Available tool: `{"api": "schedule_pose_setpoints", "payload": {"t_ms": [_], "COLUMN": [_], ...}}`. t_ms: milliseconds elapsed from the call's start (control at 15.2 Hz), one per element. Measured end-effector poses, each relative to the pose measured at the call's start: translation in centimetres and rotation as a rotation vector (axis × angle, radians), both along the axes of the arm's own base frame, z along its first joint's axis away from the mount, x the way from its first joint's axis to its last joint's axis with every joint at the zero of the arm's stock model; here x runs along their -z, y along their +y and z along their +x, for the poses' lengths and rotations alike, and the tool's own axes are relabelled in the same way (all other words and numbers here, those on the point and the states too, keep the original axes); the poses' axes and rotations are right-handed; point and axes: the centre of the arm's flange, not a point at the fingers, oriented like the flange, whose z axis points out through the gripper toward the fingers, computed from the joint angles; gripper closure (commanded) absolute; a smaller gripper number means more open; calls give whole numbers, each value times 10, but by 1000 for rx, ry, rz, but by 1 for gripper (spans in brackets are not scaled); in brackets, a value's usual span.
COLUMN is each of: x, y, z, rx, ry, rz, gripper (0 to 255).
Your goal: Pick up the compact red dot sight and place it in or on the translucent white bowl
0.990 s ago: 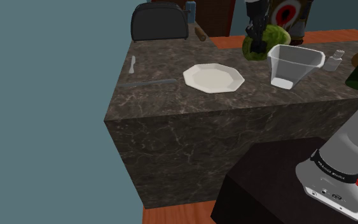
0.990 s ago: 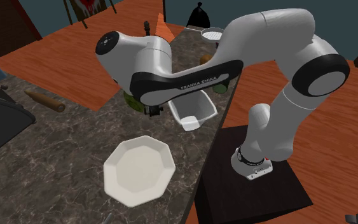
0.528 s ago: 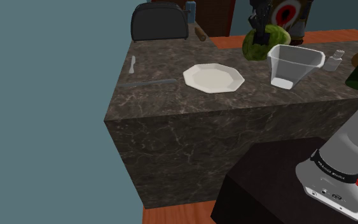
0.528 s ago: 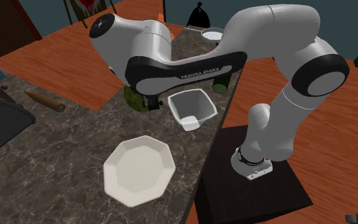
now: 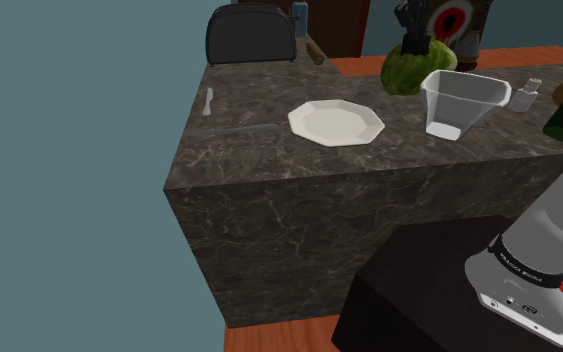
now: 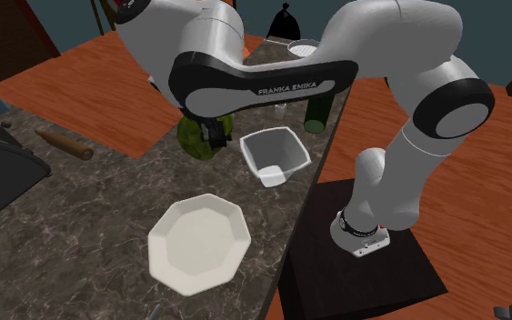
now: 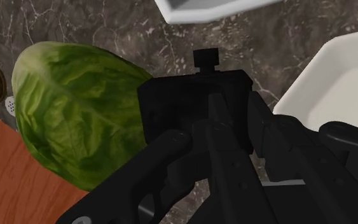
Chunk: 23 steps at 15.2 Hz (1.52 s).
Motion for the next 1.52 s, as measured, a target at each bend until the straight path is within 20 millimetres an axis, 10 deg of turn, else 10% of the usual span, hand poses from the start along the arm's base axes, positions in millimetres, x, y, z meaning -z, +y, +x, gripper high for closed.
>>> {"api": "schedule_pose_setpoints", "payload": {"t_ms": [396,1188,1518], "x": [-29,-53,-29], "y": [0,26,30], "z": [-6,-148,-159], "rx": [0,0,0], "ry": [1,0,1], "rz": [0,0,0], "gripper": [255,255,255]}}
